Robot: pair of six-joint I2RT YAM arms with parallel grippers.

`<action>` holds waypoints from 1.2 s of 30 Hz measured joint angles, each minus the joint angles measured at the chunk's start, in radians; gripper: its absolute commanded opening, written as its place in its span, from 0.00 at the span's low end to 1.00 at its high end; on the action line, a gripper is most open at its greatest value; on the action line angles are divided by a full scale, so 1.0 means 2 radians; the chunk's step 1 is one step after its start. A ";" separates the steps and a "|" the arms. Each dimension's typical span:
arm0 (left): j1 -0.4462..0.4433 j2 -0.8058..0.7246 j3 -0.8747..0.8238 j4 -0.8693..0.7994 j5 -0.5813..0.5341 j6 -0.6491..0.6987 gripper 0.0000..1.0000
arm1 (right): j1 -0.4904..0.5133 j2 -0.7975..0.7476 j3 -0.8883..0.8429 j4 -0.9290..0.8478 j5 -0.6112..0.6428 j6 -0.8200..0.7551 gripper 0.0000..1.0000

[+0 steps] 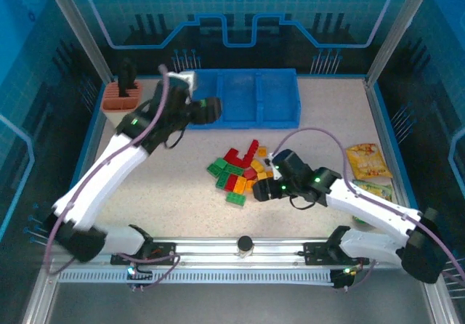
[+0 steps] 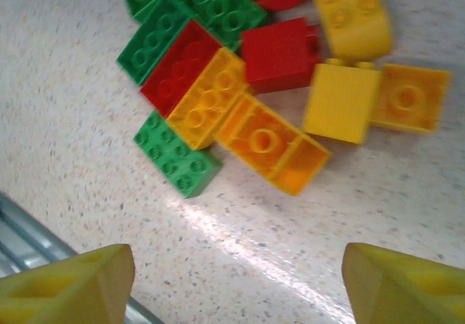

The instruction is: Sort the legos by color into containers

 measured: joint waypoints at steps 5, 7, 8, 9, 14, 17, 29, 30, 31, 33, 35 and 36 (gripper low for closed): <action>-0.015 -0.122 -0.177 0.014 0.002 -0.035 0.90 | 0.060 0.086 0.052 -0.002 0.004 -0.035 0.82; -0.025 -0.151 -0.235 0.002 0.006 -0.052 0.89 | 0.076 0.127 0.077 -0.008 0.013 -0.047 0.82; -0.031 -0.169 -0.263 -0.007 0.006 -0.062 0.89 | 0.083 0.148 0.090 -0.011 0.017 -0.053 0.82; -0.037 -0.189 -0.286 -0.014 0.007 -0.072 0.89 | 0.089 0.169 0.103 -0.014 0.021 -0.059 0.82; -0.058 -0.295 -0.341 -0.051 0.011 -0.112 0.89 | 0.106 0.243 0.142 -0.028 0.036 -0.077 0.84; -0.061 -0.334 -0.344 -0.066 0.011 -0.121 0.89 | 0.109 0.274 0.155 -0.038 0.041 -0.083 0.84; -0.062 -0.350 -0.347 -0.090 0.011 -0.121 0.89 | 0.114 0.323 0.184 -0.067 0.071 -0.086 0.83; -0.062 -0.350 -0.347 -0.090 0.011 -0.121 0.89 | 0.114 0.325 0.186 -0.069 0.074 -0.086 0.83; -0.062 -0.351 -0.347 -0.091 0.011 -0.121 0.89 | 0.114 0.326 0.188 -0.071 0.077 -0.086 0.83; -0.062 -0.351 -0.347 -0.092 0.011 -0.120 0.89 | 0.114 0.329 0.194 -0.073 0.081 -0.086 0.81; -0.063 -0.352 -0.347 -0.095 0.011 -0.120 0.89 | 0.114 0.334 0.199 -0.073 0.081 -0.086 0.79; -0.063 -0.353 -0.346 -0.096 0.011 -0.118 0.89 | 0.114 0.337 0.201 -0.073 0.081 -0.086 0.77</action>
